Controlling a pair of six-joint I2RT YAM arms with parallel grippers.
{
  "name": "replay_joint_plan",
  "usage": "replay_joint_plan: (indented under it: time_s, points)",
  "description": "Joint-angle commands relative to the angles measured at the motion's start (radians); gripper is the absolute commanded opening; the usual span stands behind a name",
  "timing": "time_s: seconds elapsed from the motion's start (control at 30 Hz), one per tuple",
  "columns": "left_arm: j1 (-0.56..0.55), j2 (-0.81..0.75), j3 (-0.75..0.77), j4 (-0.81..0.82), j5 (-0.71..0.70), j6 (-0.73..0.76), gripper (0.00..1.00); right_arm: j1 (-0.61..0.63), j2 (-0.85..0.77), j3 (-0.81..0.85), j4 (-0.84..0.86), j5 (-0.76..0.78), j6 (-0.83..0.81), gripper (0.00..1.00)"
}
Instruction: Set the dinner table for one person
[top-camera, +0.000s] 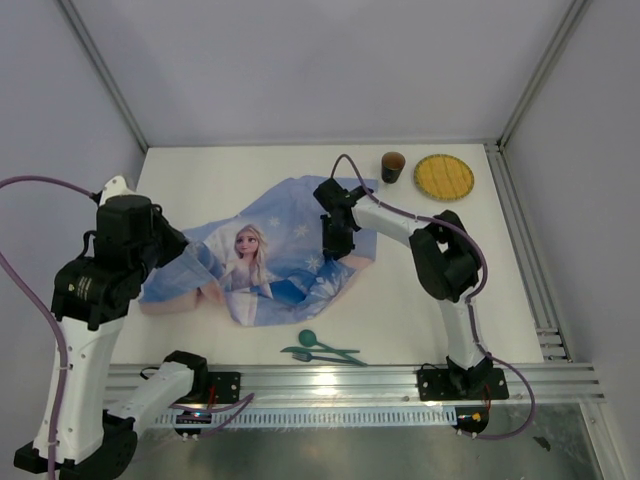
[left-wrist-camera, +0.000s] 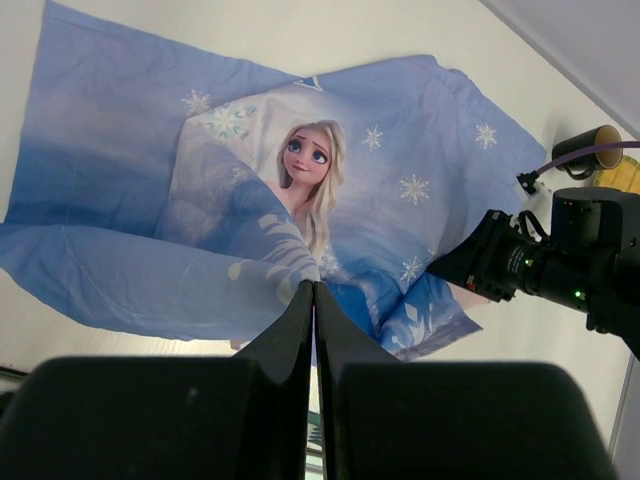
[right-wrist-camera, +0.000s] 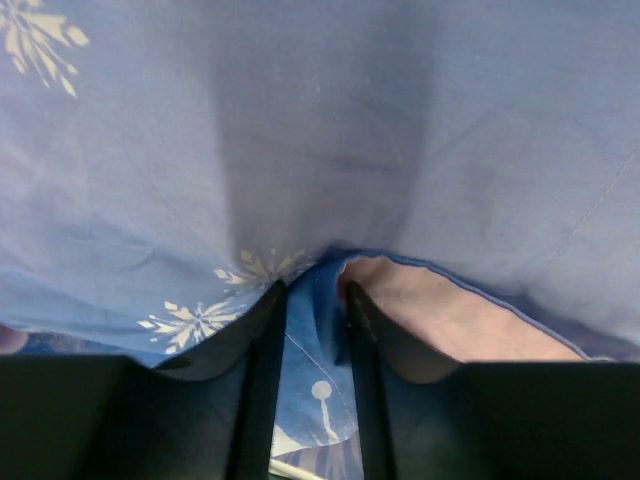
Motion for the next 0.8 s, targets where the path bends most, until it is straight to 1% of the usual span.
replay_joint_plan:
  time_s: [0.0, 0.03, 0.07, 0.1, 0.17, 0.37, 0.57, 0.67, 0.77]
  points:
    - [0.001, -0.017, 0.043, 0.023, -0.017, 0.01, 0.0, 0.005, -0.006, 0.047, -0.022, -0.027, -0.006, 0.38]
    - [0.001, -0.019, 0.044, 0.023, -0.021, 0.013, 0.0, 0.003, -0.026, 0.041, -0.019, -0.009, -0.005, 0.44]
    - [0.001, -0.022, 0.044, 0.023, -0.021, 0.013, 0.0, 0.003, -0.038, 0.027, -0.013, 0.005, -0.006, 0.53]
    - [0.001, -0.025, 0.041, 0.024, -0.022, 0.014, 0.01, 0.003, -0.05, 0.021, -0.007, 0.022, -0.008, 0.58]
    - [0.001, -0.026, 0.032, 0.031, -0.014, 0.014, 0.01, 0.005, -0.096, -0.008, 0.019, 0.072, -0.015, 0.63]
    - [0.001, -0.017, 0.0, 0.063, 0.027, 0.01, 0.0, 0.005, -0.187, -0.081, 0.084, 0.099, -0.02, 0.65]
    - [0.001, 0.0, -0.025, 0.086, 0.047, 0.007, 0.0, 0.003, -0.288, -0.162, 0.102, 0.125, -0.005, 0.65]
    - [0.001, 0.007, -0.026, 0.094, 0.045, 0.011, 0.0, 0.003, -0.365, -0.211, 0.057, 0.168, 0.037, 0.65]
    - [-0.001, 0.012, -0.029, 0.101, 0.039, 0.014, 0.0, 0.005, -0.42, -0.284, 0.001, 0.183, 0.124, 0.65]
